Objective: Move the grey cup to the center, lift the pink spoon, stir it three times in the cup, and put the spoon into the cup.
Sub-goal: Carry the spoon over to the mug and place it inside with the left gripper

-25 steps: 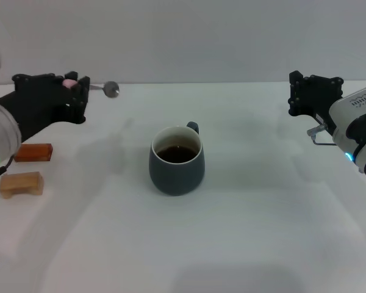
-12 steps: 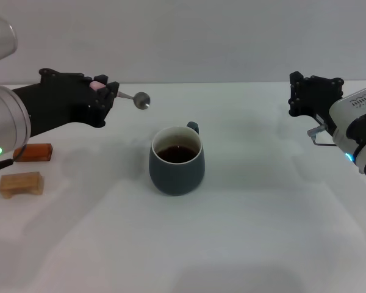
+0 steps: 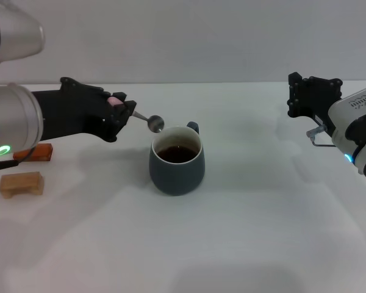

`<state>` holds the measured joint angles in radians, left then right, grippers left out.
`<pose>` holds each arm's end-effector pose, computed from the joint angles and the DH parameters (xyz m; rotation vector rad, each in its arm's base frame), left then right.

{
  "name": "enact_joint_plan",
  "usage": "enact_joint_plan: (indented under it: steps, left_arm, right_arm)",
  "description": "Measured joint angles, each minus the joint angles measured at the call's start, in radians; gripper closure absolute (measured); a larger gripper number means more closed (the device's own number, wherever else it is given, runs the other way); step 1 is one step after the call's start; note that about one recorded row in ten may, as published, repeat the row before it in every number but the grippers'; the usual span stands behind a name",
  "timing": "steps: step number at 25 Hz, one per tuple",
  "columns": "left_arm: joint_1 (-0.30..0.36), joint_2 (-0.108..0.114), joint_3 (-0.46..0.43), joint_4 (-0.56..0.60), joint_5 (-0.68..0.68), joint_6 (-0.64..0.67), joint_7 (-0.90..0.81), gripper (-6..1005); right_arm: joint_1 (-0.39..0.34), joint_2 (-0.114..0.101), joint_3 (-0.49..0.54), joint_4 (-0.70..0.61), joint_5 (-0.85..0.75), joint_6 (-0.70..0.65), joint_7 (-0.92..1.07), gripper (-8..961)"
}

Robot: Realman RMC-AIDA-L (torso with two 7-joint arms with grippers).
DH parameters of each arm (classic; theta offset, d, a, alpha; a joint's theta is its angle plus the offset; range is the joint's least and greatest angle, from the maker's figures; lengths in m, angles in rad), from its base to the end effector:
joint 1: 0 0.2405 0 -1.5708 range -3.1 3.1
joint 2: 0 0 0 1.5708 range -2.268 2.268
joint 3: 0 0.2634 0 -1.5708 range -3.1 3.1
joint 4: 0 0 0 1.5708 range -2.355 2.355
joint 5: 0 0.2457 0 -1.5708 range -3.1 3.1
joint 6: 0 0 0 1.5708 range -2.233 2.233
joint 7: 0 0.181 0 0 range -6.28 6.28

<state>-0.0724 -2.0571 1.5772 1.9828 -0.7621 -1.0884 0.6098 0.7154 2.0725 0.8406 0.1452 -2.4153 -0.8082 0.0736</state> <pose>-0.1318 0.3583 0.0296 -2.3376 -0.5481 -0.1914 0.2833 0.4714 -0.0870 -1.9157 0.3992 0.4781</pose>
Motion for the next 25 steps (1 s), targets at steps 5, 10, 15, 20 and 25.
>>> enact_joint_plan:
  steps: [5,10,15,20,25]
  left_arm:
    - [-0.027,0.0,-0.003,-0.001,-0.004,-0.02,0.001,852]
    - [-0.058,0.0,0.007,-0.029,-0.004,-0.026,0.006,852]
    - [-0.073,-0.001,0.007,-0.07,-0.008,-0.017,0.015,852]
    - [-0.082,-0.002,0.007,-0.09,-0.008,-0.015,0.019,852]
    - [-0.116,-0.002,0.007,-0.129,-0.008,-0.014,0.027,852]
  right_arm:
    - [-0.006,0.0,0.002,-0.007,0.003,-0.002,0.0,954]
    - [-0.016,0.0,0.041,-0.032,0.004,-0.016,0.0,954]
    - [-0.041,-0.002,0.109,-0.066,0.006,-0.087,-0.003,954]
    - [-0.083,-0.004,0.223,-0.074,0.007,-0.133,-0.08,954]
    - [-0.141,-0.013,0.305,-0.069,0.008,-0.202,-0.102,954]
